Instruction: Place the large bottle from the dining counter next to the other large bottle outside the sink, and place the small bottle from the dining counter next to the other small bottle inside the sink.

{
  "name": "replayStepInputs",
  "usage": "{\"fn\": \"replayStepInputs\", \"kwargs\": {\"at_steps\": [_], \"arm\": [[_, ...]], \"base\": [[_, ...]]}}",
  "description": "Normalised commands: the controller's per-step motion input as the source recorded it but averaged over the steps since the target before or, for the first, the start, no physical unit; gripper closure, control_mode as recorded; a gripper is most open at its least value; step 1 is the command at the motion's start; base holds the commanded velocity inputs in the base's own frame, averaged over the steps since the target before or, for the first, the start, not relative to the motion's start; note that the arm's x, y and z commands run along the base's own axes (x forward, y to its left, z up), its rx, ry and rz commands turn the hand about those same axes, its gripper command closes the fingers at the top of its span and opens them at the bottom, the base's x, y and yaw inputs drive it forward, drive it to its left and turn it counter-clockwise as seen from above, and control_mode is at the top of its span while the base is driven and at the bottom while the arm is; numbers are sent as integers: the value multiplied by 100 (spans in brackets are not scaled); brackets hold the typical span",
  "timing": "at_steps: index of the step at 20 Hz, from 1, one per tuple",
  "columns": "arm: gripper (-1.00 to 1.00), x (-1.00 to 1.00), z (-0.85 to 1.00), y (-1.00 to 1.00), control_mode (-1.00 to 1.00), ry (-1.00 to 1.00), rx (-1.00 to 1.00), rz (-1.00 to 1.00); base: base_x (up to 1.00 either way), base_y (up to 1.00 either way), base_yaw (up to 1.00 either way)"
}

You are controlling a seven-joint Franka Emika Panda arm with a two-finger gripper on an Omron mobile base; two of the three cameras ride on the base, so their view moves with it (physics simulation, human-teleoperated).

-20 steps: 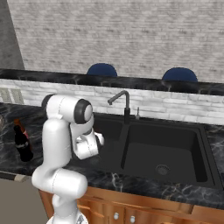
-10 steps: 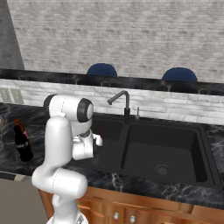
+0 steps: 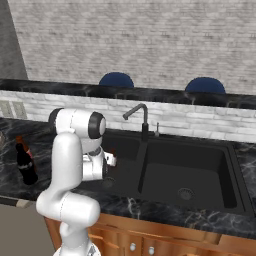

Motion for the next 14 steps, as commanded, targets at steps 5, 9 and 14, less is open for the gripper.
{"fn": "replayStepInputs", "kwargs": {"at_steps": [5,9,14], "arm": [[-100,0,-15,0,-100,-1,0,0],[-100,0,-1,0,-100,-1,0,0],[-100,0,0,0,-100,-1,0,0]], "base": [[0,0,0],[0,0,0],[0,0,0]]}}
